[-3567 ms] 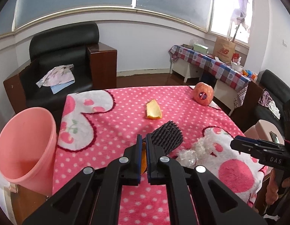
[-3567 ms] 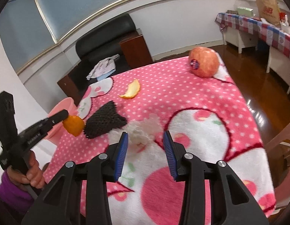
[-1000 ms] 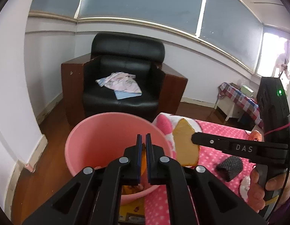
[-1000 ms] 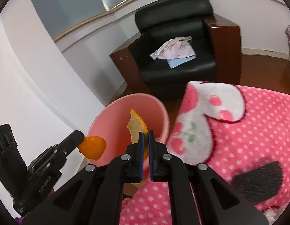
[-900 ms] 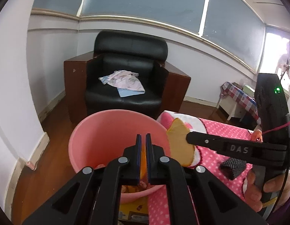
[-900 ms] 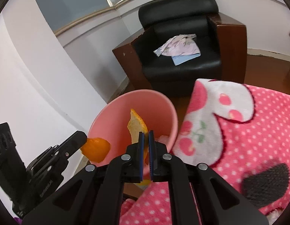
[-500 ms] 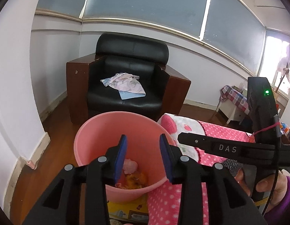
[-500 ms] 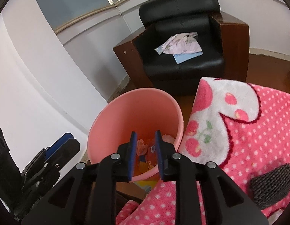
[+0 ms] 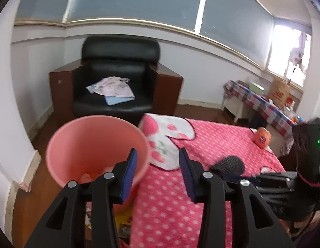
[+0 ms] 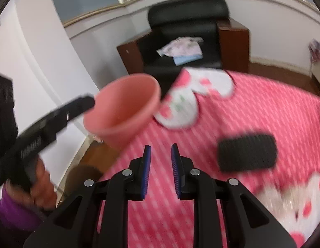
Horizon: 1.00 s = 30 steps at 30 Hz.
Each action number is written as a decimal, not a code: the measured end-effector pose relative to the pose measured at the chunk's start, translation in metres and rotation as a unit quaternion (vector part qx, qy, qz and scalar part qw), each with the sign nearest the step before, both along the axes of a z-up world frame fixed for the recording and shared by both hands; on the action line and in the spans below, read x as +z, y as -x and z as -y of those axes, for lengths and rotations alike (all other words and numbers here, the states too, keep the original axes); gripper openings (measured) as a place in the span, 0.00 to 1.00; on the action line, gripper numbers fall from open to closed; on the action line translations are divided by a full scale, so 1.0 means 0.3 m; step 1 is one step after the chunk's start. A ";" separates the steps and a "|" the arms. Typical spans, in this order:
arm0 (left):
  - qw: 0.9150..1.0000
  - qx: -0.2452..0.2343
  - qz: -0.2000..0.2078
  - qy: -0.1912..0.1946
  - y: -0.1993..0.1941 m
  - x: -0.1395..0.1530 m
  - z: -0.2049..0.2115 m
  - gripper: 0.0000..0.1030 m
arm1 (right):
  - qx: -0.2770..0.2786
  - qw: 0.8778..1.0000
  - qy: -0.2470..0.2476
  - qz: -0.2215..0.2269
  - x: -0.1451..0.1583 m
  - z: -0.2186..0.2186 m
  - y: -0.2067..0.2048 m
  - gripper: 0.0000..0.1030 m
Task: Collect trash
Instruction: 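Move both grippers back over the table toward the black mesh pad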
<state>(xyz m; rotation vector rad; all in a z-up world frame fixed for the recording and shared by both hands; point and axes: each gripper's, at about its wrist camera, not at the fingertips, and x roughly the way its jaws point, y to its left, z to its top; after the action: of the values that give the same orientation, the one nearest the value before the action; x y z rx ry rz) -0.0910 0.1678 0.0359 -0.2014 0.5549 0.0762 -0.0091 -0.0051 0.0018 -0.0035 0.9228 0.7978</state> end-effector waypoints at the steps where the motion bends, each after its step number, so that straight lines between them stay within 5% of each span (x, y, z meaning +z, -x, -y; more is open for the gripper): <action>1: 1.000 -0.010 -0.004 -0.004 -0.011 -0.006 0.030 0.42 | -0.006 1.000 -0.001 -0.013 -0.019 0.043 0.011 0.20; 10: 0.997 -0.070 -0.032 -0.019 -0.094 -0.050 0.235 0.42 | -0.064 0.996 -0.001 -0.067 -0.154 0.290 0.031 0.20; 20: 0.994 -0.091 -0.060 -0.031 -0.125 -0.082 0.332 0.42 | -0.117 0.991 -0.007 -0.066 -0.184 0.424 -0.038 0.20; 30: 0.985 -0.147 -0.085 -0.041 -0.203 -0.118 0.440 0.54 | -0.165 0.985 -0.016 -0.054 -0.175 0.574 -0.066 0.20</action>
<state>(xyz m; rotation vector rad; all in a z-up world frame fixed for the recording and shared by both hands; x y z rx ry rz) -0.0302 0.0357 0.0004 -0.0319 0.7448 -0.1720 0.0107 -0.1772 -0.0505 0.2175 0.9807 0.5072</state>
